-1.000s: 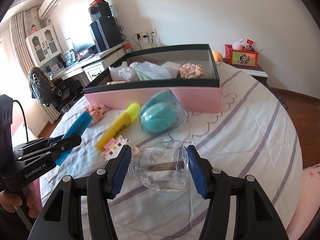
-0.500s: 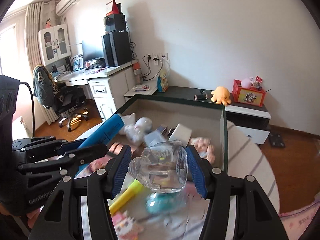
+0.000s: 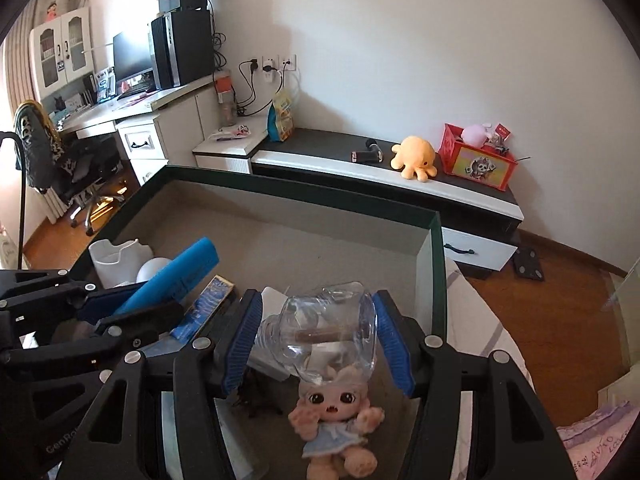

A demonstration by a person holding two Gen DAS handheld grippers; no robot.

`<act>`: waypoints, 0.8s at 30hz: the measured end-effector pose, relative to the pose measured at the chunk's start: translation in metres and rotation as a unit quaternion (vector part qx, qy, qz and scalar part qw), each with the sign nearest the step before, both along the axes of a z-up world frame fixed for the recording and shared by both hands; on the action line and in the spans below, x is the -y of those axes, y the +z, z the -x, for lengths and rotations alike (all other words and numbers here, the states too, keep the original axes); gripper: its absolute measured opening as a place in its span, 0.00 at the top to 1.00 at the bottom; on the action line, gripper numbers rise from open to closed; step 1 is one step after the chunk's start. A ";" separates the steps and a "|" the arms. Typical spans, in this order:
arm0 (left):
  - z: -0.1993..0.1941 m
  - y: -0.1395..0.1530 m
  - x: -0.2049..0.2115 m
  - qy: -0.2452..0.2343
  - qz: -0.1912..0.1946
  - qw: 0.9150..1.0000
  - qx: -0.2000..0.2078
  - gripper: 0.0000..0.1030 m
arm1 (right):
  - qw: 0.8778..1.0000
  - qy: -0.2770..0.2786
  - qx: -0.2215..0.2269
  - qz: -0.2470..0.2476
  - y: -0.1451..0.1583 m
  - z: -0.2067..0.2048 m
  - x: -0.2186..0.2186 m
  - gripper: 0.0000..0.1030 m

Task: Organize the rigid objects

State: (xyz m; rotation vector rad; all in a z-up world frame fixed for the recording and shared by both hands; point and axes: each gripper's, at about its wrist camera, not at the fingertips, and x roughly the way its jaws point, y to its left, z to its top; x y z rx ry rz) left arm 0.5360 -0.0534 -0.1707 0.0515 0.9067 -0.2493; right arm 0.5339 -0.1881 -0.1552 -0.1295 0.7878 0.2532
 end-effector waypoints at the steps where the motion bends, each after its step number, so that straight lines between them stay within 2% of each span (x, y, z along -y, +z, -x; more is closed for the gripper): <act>1: 0.000 -0.001 0.001 0.004 -0.003 1.000 0.003 0.73 | 1.000 -0.002 0.002 -0.001 0.000 -0.001 0.001 0.43; 4: 0.007 0.003 -0.005 0.020 0.007 1.000 0.010 0.58 | 1.000 -0.012 0.009 -0.007 0.001 0.003 0.006 0.40; 5: 0.012 0.007 -0.010 0.023 0.013 1.000 0.017 0.49 | 1.000 -0.014 0.010 -0.013 0.003 0.006 0.008 0.39; 7: 0.029 0.019 -0.017 0.028 0.017 0.999 0.042 0.35 | 0.999 -0.018 0.017 -0.029 0.011 0.017 0.015 0.28; 8: 0.040 0.027 -0.020 0.030 0.017 0.998 0.057 0.32 | 0.999 -0.023 0.023 -0.036 0.017 0.025 0.019 0.24; 9: 0.054 0.036 -0.022 0.035 0.017 0.996 0.076 0.23 | 0.998 -0.029 0.033 -0.041 0.024 0.035 0.021 0.20; 11: 0.083 0.051 -0.028 0.046 0.019 0.993 0.110 0.13 | 0.997 -0.025 0.053 -0.055 0.038 0.060 0.023 0.19; 13: 0.116 0.067 -0.034 0.062 0.019 0.987 0.145 0.09 | 0.995 -0.027 0.071 -0.068 0.052 0.088 0.022 0.16; 15: 0.150 0.081 -0.039 0.072 0.022 0.981 0.177 0.00 | 0.993 -0.026 0.095 -0.068 0.066 0.120 0.018 0.15; 17: 0.186 0.093 -0.045 0.087 0.017 0.974 0.210 0.00 | 0.990 -0.027 0.119 -0.071 0.079 0.150 0.016 0.13; 19: 0.218 0.105 -0.054 0.096 0.023 0.967 0.237 0.00 | 0.986 -0.036 0.144 -0.074 0.091 0.183 0.013 0.02; 20: 0.231 0.110 -0.057 0.101 0.020 0.964 0.245 0.00 | 0.984 -0.048 0.157 -0.068 0.097 0.202 0.013 0.00; 22: 0.261 0.117 -0.063 0.120 0.014 0.957 0.265 0.00 | 0.979 -0.048 0.180 -0.078 0.105 0.232 0.014 0.00; 24: 0.286 0.121 -0.068 0.126 0.019 0.954 0.272 0.00 | 0.976 -0.052 0.193 -0.081 0.112 0.261 0.015 0.00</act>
